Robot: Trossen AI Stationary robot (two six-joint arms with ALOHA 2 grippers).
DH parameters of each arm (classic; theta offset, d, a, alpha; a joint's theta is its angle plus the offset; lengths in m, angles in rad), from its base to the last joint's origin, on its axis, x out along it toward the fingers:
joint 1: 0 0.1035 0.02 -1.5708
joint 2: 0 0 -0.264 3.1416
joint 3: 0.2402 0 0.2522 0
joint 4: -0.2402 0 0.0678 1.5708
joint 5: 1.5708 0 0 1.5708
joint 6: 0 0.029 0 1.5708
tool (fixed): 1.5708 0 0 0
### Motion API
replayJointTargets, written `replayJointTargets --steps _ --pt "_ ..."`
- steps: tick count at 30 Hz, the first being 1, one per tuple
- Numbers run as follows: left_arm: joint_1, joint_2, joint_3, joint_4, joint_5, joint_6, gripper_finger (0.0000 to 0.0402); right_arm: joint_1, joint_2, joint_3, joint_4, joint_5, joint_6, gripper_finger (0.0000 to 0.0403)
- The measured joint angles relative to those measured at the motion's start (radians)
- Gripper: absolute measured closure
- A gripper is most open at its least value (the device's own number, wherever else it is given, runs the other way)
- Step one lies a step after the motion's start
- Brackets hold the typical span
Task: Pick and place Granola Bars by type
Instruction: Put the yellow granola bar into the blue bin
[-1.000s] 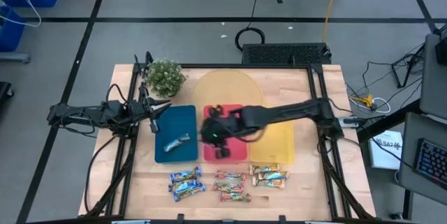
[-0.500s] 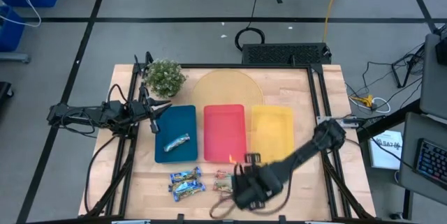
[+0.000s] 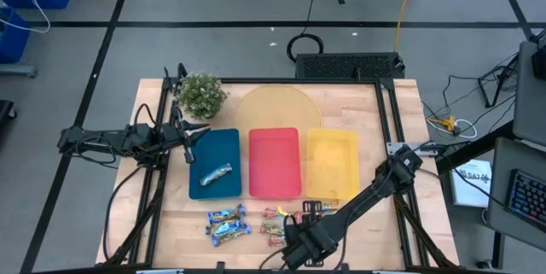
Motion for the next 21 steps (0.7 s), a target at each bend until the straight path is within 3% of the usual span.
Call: replayJointTargets --steps 4,9,15,21 --pt "0.0 0.0 0.0 -0.002 0.0 0.033 0.0339 -0.005 0.0 -0.069 0.021 0.001 0.041 0.0255" --pt "0.0 0.0 0.0 -0.003 0.019 0.036 0.0339 0.004 -0.018 -0.19 0.01 -0.014 0.067 0.0217" --pt "-0.001 0.0 0.0 -0.009 0.04 0.036 0.0339 0.006 -0.101 -0.354 0.167 -0.031 0.13 0.0171" --pt "-0.001 0.0 0.0 -0.017 0.041 0.036 0.0339 0.005 -0.163 -0.577 0.379 -0.093 0.172 0.0161"
